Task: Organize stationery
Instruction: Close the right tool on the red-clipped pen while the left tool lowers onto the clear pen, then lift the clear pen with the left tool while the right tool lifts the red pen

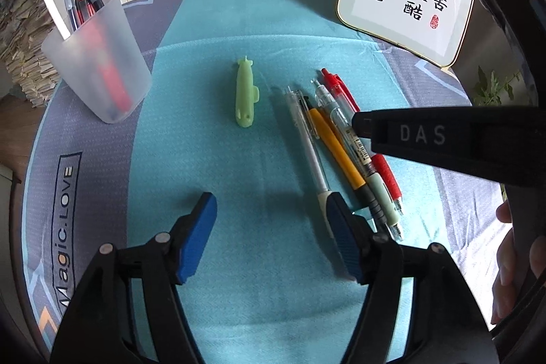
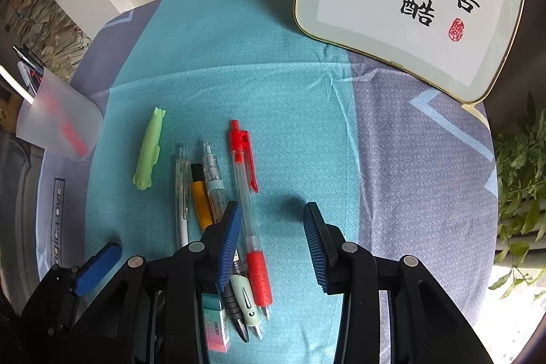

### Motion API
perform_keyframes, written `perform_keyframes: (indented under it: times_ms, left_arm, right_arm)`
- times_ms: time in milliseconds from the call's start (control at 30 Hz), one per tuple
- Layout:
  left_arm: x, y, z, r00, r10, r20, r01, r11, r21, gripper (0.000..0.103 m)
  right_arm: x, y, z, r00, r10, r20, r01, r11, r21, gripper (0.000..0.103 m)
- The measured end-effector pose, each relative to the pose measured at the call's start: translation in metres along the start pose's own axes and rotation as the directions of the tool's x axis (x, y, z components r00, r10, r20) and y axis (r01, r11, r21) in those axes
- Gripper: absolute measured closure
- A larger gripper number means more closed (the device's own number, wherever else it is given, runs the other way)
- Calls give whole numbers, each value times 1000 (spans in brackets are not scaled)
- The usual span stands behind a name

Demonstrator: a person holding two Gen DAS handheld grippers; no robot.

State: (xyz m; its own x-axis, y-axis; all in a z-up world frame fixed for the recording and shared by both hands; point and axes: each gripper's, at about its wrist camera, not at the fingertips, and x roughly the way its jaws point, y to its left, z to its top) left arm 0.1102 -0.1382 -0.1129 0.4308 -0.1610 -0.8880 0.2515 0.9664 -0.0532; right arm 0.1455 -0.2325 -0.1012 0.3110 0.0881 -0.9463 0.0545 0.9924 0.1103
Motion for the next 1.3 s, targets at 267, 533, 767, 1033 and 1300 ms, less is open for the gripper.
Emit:
perform_keyframes:
  times_ms: [267, 533, 767, 1033, 1300]
  left_arm:
    - [7, 7, 8, 998, -58, -20, 57, 997, -56, 37]
    - [8, -6, 8, 999, -18, 32, 18, 999, -27, 53]
    - [-4, -5, 4, 997, -70, 20, 70, 997, -9, 94]
    - [-1, 16, 10, 987, -159, 3, 159, 982, -101, 99]
    - [3, 19, 17, 989, -143, -28, 139, 984, -110, 95]
  right_arm:
    - [4, 6, -1, 999, -38, 5, 38, 999, -20, 65]
    - [3, -7, -1, 1000, -21, 6, 21, 1000, 13, 80]
    - [4, 4, -2, 997, -79, 20, 79, 997, -23, 81]
    - [3, 4, -6, 996, -73, 56, 73, 997, 4, 92]
    - [-1, -2, -8, 998, -47, 52, 46, 999, 20, 92]
